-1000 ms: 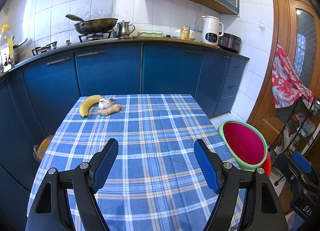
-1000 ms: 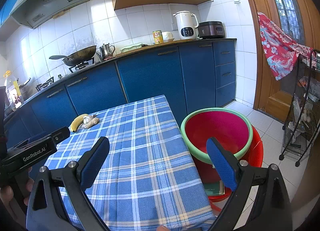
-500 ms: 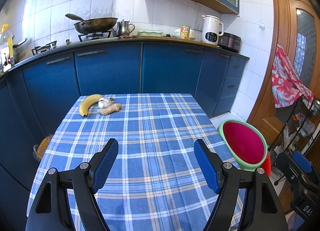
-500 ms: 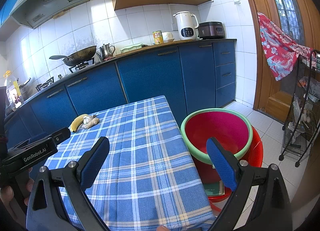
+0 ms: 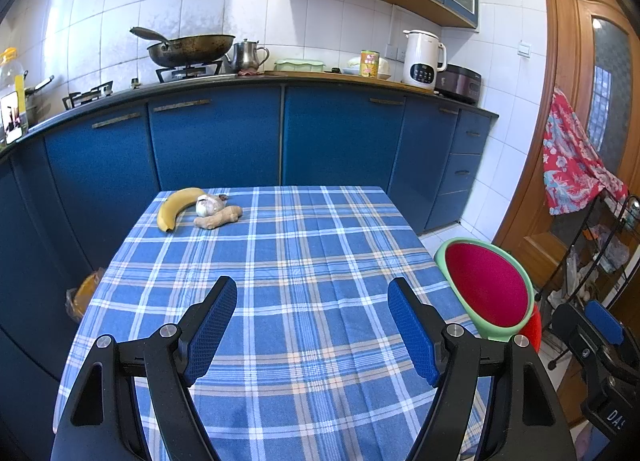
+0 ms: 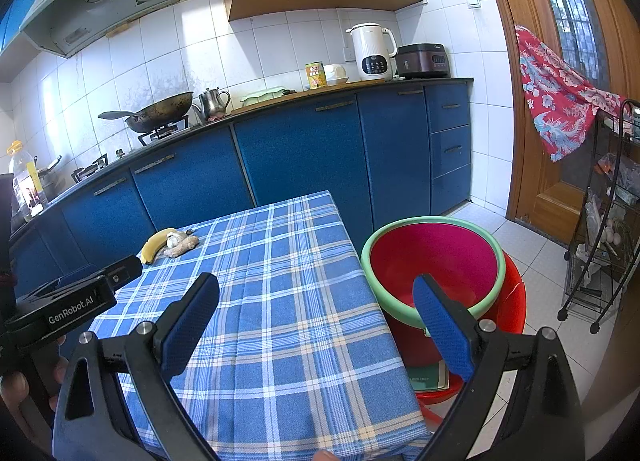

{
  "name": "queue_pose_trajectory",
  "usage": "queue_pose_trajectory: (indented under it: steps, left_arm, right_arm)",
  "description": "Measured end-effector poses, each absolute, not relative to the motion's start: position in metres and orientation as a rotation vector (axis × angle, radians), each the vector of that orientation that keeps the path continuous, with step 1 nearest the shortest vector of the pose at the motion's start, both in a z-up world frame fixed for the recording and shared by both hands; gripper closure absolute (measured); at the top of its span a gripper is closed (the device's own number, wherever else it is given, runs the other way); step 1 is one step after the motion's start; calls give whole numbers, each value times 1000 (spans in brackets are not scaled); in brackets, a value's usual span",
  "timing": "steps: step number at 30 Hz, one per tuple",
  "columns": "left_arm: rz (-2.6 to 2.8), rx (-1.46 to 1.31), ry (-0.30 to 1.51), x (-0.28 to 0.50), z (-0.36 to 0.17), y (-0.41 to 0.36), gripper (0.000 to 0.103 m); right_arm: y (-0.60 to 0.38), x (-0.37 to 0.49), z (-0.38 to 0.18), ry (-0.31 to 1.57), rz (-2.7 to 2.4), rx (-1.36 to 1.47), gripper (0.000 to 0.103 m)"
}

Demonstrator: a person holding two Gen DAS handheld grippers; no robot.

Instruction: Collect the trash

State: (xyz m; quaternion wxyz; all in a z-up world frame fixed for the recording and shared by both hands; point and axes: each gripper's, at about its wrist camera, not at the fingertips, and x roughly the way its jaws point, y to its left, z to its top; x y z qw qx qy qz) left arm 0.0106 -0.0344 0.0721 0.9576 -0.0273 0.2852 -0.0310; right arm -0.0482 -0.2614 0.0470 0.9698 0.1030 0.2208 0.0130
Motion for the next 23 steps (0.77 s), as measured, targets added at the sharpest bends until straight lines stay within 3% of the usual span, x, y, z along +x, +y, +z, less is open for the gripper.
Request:
queue_pose_trajectory:
  steps: [23]
  left_arm:
    - [-65,-41,569,7,70,-41,24]
  right_arm:
    - [-261,-48,47,446,26,207,7]
